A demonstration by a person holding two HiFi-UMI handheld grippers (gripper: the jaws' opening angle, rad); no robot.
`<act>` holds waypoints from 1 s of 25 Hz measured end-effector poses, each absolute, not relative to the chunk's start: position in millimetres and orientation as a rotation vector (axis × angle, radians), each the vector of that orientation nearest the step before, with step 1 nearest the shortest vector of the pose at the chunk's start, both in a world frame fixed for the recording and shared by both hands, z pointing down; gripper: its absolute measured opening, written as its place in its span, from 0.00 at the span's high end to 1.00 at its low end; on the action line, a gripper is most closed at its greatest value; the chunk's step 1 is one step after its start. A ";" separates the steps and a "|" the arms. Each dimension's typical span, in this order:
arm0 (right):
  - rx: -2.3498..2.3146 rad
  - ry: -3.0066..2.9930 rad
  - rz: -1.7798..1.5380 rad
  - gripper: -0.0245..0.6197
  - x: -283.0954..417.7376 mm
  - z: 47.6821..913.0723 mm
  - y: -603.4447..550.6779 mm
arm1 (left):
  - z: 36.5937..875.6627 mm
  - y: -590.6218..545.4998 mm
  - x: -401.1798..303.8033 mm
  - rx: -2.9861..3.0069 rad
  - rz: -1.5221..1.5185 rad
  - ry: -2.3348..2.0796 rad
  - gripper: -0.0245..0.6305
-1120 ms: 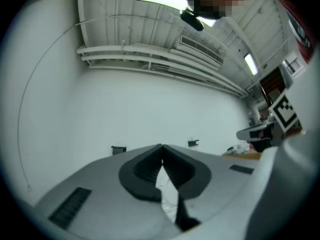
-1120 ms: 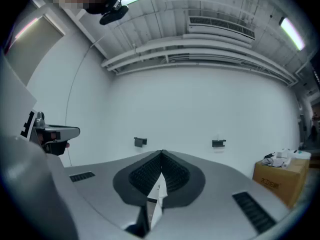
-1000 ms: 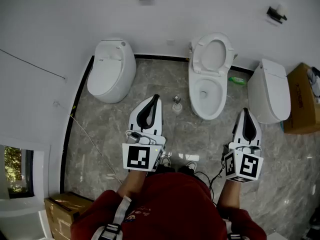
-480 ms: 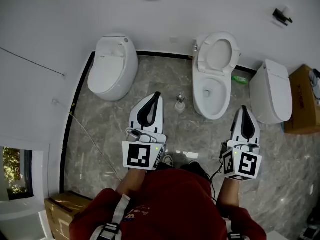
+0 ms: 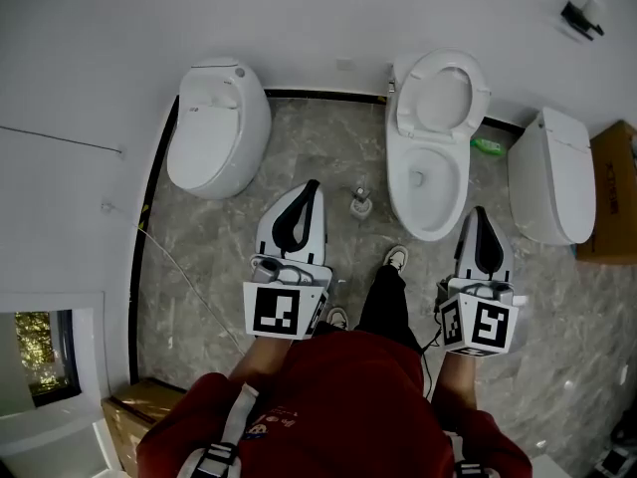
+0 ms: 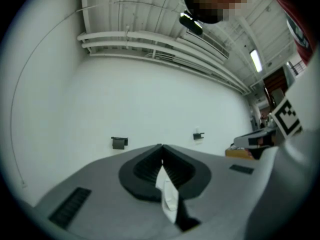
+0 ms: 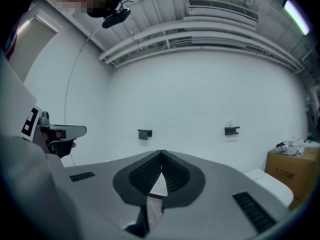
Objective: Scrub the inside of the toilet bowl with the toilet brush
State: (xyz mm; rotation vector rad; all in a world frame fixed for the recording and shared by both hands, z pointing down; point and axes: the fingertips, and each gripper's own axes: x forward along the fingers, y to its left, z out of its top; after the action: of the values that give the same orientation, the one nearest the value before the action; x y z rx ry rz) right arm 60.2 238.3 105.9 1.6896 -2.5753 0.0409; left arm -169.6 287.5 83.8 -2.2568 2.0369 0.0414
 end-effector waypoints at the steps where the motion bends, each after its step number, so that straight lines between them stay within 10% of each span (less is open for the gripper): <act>1: 1.680 -2.590 0.055 0.96 60.1 111.9 220.6 | 87.4 271.3 -168.8 -2.250 0.027 2.052 0.96; 14: 1.294 -2.694 0.220 0.96 25.2 184.3 11.6 | 146.9 84.2 -157.7 -2.192 -0.150 2.189 0.96; 25: 0.848 -2.350 0.454 0.96 -113.0 485.8 11.1 | 367.5 26.1 -253.8 -2.254 -0.330 2.346 0.96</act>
State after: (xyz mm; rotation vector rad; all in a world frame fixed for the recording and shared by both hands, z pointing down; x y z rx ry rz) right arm -113.0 11.1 485.8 0.8482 -2.3504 0.4540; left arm -253.8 26.1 367.5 -2.2542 2.3455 -0.3302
